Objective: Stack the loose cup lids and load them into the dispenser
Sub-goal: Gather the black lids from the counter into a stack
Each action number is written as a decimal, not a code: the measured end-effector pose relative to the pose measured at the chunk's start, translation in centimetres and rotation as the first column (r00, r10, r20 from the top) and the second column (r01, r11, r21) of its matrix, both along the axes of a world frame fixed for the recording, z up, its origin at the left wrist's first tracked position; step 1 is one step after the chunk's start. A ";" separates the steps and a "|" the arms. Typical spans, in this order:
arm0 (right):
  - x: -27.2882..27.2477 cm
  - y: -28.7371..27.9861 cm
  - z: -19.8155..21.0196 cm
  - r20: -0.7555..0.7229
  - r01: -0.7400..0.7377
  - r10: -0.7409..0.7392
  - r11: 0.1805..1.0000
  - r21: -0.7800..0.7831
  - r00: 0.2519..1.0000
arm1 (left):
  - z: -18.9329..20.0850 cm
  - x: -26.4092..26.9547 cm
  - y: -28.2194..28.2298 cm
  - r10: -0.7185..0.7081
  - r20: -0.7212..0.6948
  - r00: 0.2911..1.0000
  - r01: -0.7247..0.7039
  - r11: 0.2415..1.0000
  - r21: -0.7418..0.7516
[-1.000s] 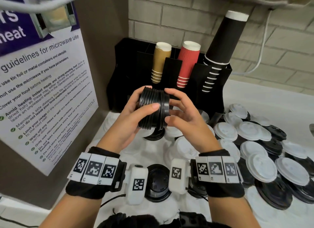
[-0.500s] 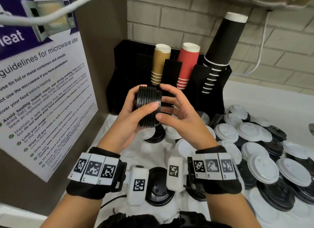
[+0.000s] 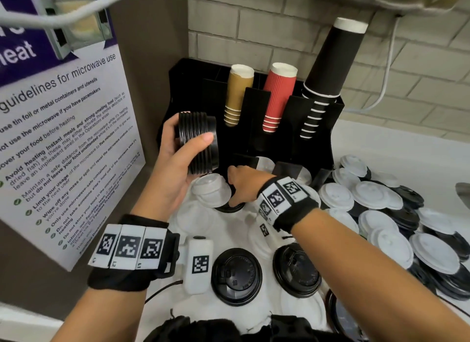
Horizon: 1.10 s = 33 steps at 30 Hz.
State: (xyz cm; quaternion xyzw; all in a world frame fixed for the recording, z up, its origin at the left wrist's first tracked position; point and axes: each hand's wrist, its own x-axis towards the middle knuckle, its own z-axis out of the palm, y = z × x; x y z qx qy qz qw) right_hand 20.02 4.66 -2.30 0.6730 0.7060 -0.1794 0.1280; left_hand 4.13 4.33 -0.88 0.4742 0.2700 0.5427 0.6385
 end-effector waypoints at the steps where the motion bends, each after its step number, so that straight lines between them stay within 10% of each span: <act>1: -0.3 0.2 -0.3 0.015 0.002 -0.001 1.000 -0.025 1.000 | 0.0 -0.1 0.0 0.001 0.001 1.000 -0.001 1.000 0.003; 21: -1.0 0.3 2.5 0.335 -0.025 0.040 0.999 -0.048 0.941 | -0.4 -0.2 -0.1 -0.067 -0.060 0.996 0.068 0.998 0.015; 26: 3.4 -2.9 4.9 -0.062 0.074 -0.064 0.984 0.163 0.996 | -0.4 -0.2 -0.2 -0.075 -0.045 0.996 0.076 0.997 0.034; 29: 5.9 -5.4 5.0 -0.570 0.243 -0.035 0.925 0.293 0.821 | -0.7 0.3 -0.6 -0.074 -0.020 0.997 0.075 0.997 0.023; 33: 5.0 -8.0 4.0 -0.932 0.364 0.070 0.908 0.207 0.355 | -0.7 1.8 -1.7 -0.095 -0.005 0.995 0.095 0.995 0.019</act>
